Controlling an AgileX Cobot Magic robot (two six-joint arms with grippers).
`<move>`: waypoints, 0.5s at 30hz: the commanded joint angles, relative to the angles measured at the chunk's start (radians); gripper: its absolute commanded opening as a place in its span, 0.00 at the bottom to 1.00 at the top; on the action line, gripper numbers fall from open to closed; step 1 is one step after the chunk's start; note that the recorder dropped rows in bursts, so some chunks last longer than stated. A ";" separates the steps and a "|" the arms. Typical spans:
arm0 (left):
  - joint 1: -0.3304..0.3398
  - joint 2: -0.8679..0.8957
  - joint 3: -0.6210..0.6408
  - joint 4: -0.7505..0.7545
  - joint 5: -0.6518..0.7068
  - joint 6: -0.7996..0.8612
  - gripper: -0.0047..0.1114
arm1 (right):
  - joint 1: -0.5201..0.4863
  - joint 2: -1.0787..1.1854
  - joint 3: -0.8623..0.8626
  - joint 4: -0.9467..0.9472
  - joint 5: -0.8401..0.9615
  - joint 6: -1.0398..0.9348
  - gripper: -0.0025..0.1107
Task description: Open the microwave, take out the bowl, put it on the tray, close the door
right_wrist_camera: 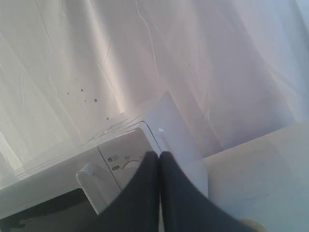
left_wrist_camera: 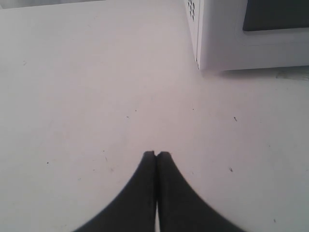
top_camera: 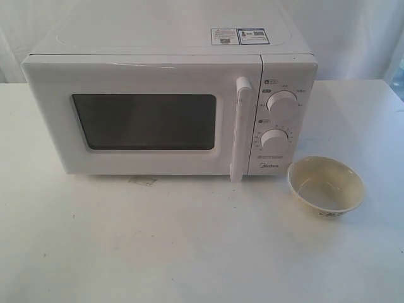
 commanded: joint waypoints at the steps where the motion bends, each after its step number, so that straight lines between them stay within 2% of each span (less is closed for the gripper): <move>1: 0.002 -0.005 0.004 0.001 0.002 0.002 0.04 | -0.010 -0.006 0.023 -0.007 0.008 -0.005 0.02; 15: 0.002 -0.005 0.004 0.001 0.002 0.002 0.04 | -0.008 -0.006 0.030 -0.007 0.041 -0.005 0.02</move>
